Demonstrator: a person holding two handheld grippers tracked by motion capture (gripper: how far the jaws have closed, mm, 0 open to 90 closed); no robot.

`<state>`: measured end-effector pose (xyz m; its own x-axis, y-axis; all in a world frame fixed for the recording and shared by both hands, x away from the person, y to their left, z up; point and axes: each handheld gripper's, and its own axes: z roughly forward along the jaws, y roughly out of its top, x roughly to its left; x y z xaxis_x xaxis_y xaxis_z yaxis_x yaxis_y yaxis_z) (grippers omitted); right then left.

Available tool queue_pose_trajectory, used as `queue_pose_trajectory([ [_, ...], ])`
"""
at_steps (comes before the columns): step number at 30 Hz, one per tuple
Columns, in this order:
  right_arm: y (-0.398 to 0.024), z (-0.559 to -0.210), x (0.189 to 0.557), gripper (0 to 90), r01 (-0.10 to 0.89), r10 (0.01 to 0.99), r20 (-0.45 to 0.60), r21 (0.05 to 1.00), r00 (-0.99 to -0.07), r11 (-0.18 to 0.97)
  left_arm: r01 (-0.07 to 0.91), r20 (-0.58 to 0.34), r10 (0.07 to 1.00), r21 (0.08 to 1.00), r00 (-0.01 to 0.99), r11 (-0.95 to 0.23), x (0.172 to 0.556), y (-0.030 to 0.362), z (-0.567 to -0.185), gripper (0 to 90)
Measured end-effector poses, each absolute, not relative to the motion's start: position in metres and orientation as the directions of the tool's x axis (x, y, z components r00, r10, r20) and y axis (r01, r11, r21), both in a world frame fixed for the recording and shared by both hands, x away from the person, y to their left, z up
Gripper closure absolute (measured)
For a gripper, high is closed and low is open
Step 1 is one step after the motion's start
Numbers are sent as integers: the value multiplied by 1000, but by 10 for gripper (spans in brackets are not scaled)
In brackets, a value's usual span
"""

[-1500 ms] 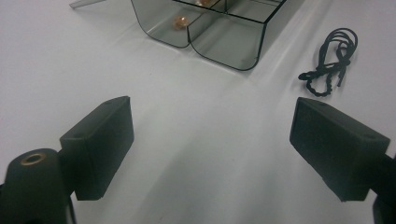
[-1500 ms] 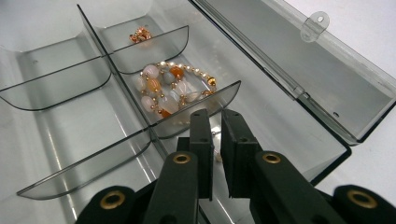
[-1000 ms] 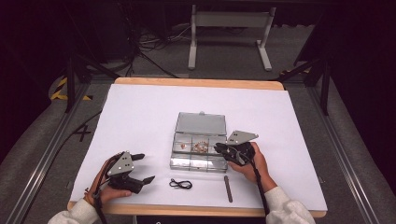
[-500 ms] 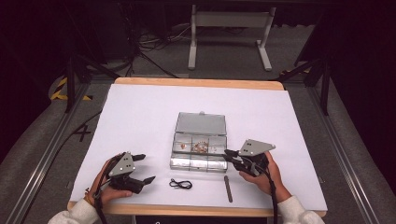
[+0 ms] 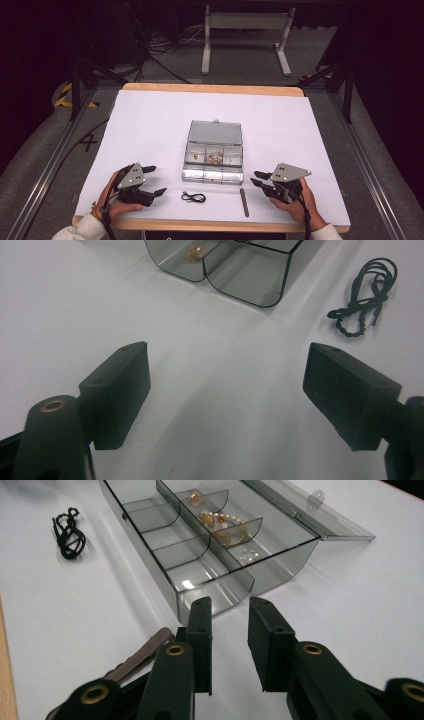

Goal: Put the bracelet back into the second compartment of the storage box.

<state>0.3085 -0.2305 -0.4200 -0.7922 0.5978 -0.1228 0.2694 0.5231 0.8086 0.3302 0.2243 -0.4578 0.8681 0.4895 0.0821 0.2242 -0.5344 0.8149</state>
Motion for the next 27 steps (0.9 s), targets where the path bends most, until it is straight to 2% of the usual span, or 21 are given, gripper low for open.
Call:
queue_pose_trajectory([
  [5,-235,-427,302,674,266,604,-123,816,-787,513,223,79,484,815,871,-535,327,220,-456,233],
  [12,-247,-436,294,532,279,623,-81,844,-778,459,217,63,455,816,889,-536,321,210,-451,297],
  [19,-255,-447,294,443,336,665,-75,817,-743,468,172,48,367,822,929,-542,313,190,-447,320],
  [27,-249,-449,297,343,344,660,-97,792,-745,504,139,22,265,809,964,-571,314,159,-449,356],
])
